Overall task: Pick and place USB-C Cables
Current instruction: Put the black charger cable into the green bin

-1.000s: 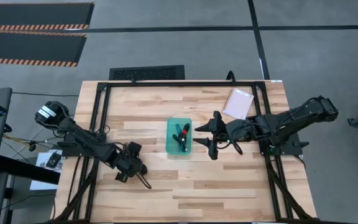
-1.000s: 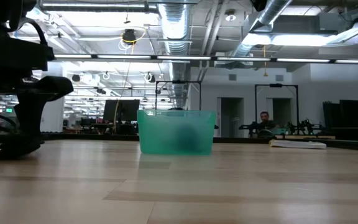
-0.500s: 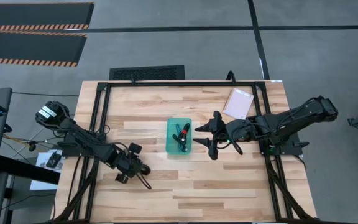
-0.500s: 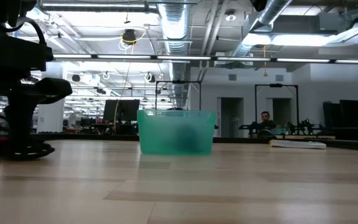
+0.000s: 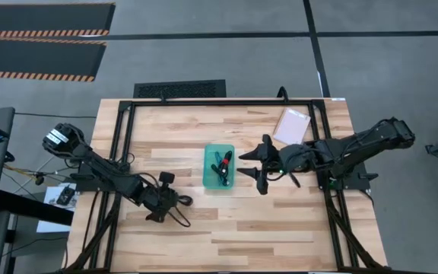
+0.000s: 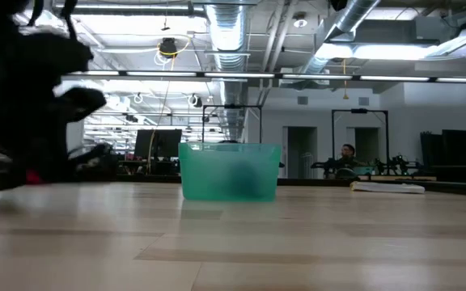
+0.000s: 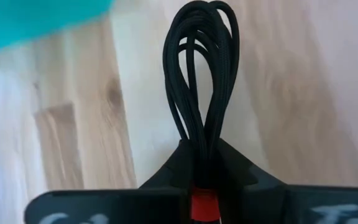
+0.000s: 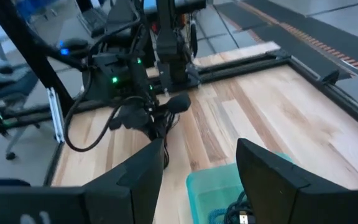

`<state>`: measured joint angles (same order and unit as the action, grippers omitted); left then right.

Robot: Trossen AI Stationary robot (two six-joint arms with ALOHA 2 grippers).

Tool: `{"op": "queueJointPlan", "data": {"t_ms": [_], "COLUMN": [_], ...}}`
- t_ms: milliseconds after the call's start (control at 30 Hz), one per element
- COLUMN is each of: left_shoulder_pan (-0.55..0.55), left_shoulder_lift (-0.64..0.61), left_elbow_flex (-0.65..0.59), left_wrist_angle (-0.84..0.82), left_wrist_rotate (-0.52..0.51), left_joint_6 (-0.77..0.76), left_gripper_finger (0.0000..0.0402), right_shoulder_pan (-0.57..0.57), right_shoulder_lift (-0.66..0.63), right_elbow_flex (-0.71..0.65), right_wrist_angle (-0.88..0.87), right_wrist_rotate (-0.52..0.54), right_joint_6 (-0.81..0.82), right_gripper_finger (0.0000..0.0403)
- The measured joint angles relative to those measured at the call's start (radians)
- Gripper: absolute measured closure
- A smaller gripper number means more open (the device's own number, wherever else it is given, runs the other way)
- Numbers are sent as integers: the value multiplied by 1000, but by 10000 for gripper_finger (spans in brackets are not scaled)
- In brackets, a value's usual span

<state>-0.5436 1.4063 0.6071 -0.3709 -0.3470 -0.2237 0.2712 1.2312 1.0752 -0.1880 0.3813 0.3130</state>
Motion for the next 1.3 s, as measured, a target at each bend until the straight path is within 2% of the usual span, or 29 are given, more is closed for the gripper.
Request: {"op": "queueJointPlan", "data": {"t_ms": [300, 500, 600, 700, 1000, 1167, 1300], "left_shoulder_pan": [-1, 8, 22, 38, 105, 160, 207], "left_shoulder_lift": [-219, -399, -473, -532, -584, -552, -526], "left_elbow_flex": [54, 95, 113, 113, 114, 114, 114], "left_wrist_angle": [-83, -82, -21, 108, 404, 575, 605], "left_wrist_rotate": [-90, -219, -297, -332, -322, -237, -196], "left_joint_6": [-101, -99, -73, -5, 165, 222, 211], "left_gripper_finger": [381, 385, 381, 380, 381, 380, 380], "right_shoulder_pan": [-13, 0, 4, 4, 2, -14, -26], "right_shoulder_lift": [-95, -149, -177, -189, -91, 31, 101], "right_elbow_flex": [67, 96, 96, 97, 97, 96, 95], "right_wrist_angle": [-8, -9, -11, -30, -15, 95, 171], "right_wrist_rotate": [2, 4, 5, 5, 5, 5, 6], "right_joint_6": [-86, -178, -190, -190, -182, -208, -272], "right_gripper_finger": [177, 177, 177, 177, 177, 177, 177]}}
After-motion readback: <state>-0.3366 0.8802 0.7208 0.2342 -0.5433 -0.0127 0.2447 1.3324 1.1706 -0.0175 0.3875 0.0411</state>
